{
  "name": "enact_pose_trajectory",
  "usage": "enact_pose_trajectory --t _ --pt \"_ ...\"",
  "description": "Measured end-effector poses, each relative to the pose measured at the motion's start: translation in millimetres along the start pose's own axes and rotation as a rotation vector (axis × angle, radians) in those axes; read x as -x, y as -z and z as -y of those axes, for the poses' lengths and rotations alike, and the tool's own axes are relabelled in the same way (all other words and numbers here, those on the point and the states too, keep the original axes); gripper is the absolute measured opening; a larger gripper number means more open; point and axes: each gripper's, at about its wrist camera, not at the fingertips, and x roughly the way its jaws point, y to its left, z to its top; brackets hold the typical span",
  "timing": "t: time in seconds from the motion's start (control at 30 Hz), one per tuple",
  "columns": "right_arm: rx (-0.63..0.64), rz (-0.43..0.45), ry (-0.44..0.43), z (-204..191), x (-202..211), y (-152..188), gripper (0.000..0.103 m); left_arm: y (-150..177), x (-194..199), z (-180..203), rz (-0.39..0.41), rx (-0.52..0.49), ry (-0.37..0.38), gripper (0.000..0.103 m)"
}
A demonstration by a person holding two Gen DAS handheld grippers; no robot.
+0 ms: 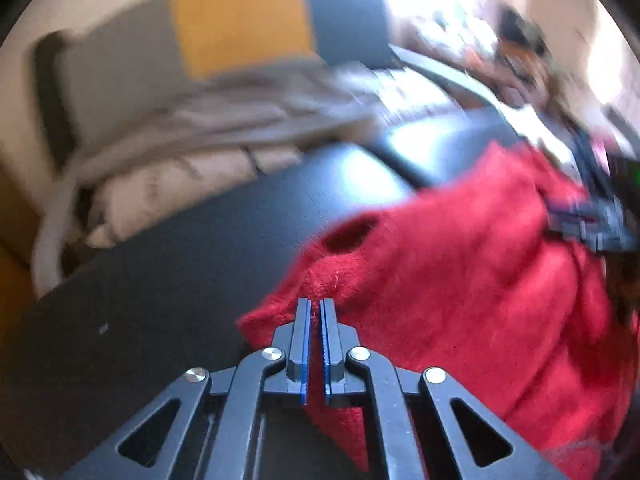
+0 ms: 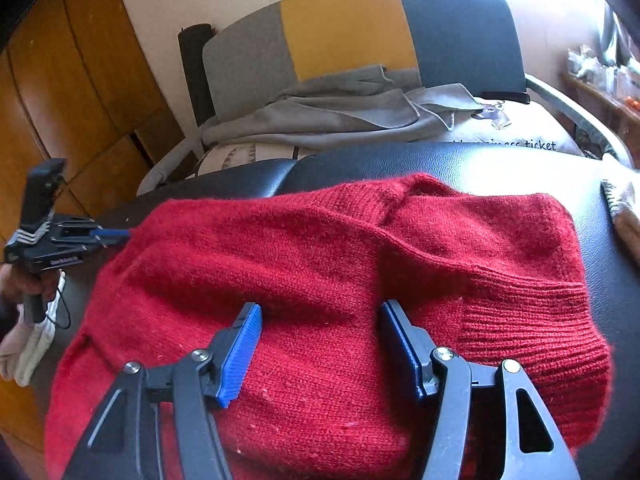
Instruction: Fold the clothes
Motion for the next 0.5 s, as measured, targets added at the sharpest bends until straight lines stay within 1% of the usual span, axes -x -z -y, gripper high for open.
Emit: enact_pose_trajectory --t 0.03,0.07,0.1,0.17,0.2,0.23,0.3,0.33,0.37,0.43,0.47,0.5 --pt "0.0 -0.001 0.0 1 -1 -1 0.063 6 5 -3 0.033 0.052 -0.013 0.003" --pt "0.0 -0.001 0.0 1 -2 -2 0.063 12 5 -3 0.041 0.08 -0.038 0.003" --pt "0.002 -0.002 0.003 1 -2 -2 0.063 18 0 0 0.027 0.078 -0.064 0.003" --pt "0.007 -0.005 0.01 0 -3 -3 0.064 26 -14 7 -0.024 0.067 -0.116 0.003" --pt "0.01 -0.007 0.014 -1 -4 -4 0.064 28 -19 7 -0.037 0.078 -0.127 0.003" --pt "0.015 -0.008 0.017 -2 -4 -3 0.065 26 -15 4 -0.022 0.111 -0.116 0.004" --pt "0.02 -0.009 0.019 -4 -4 -2 0.066 22 -8 -3 0.009 0.178 -0.094 0.011" --pt "0.019 -0.009 0.018 -4 -4 -2 0.067 19 2 -5 0.046 0.216 -0.1 0.02" --pt "0.019 -0.009 0.017 -4 -4 -2 0.067 16 12 -7 0.081 0.251 -0.103 0.02" --pt "0.03 -0.016 0.033 -7 -3 -4 0.067 11 23 -3 0.128 0.286 -0.055 0.021" --pt "0.036 -0.02 0.042 -8 -2 -5 0.067 12 30 6 0.152 0.288 -0.028 0.022" --pt "0.042 -0.024 0.05 -9 -2 -5 0.067 16 35 15 0.151 0.273 -0.017 0.022"
